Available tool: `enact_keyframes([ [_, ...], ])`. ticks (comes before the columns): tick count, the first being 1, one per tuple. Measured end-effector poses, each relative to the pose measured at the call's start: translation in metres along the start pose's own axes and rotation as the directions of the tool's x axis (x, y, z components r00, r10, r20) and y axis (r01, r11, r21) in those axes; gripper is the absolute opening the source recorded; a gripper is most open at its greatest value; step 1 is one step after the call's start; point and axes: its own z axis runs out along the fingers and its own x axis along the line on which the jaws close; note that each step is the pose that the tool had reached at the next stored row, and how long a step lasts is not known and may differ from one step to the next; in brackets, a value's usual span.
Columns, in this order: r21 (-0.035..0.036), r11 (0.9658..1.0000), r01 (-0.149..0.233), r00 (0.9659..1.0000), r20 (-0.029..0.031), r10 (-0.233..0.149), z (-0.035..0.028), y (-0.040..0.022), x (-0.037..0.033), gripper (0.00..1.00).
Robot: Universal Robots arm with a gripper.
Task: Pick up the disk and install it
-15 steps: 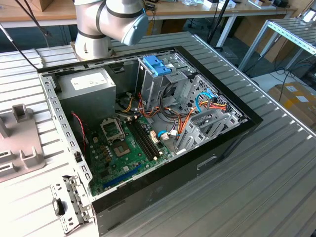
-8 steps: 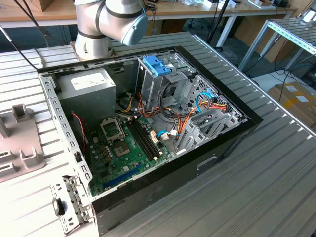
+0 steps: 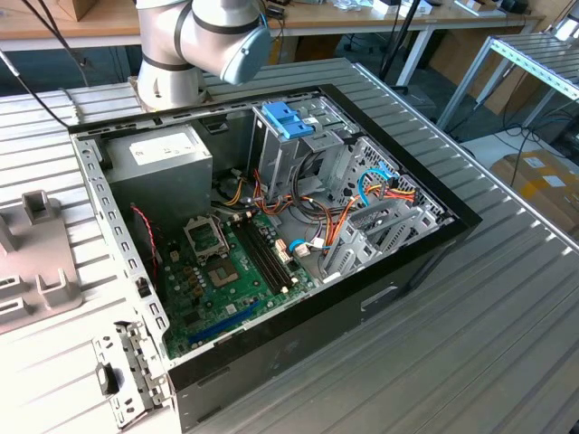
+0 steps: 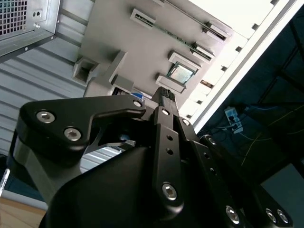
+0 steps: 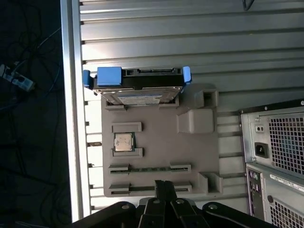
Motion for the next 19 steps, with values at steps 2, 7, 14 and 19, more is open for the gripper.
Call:
enact_keyframes([
  [2, 0.0000, 1.0000, 0.000, 1.0000, 0.0000, 0.000, 0.0003, 0.0010, 0.0016, 0.11],
  [7, 0.0000, 1.0000, 0.000, 1.0000, 0.0000, 0.000, 0.0021, 0.0113, 0.0052, 0.11],
  [14, 0.0000, 1.0000, 0.000, 1.0000, 0.0000, 0.000, 0.0029, 0.0156, 0.0073, 0.11],
  [19, 0.0000, 1.0000, 0.000, 1.0000, -0.0001, 0.000, 0.0029, 0.0156, 0.0073, 0.11],
])
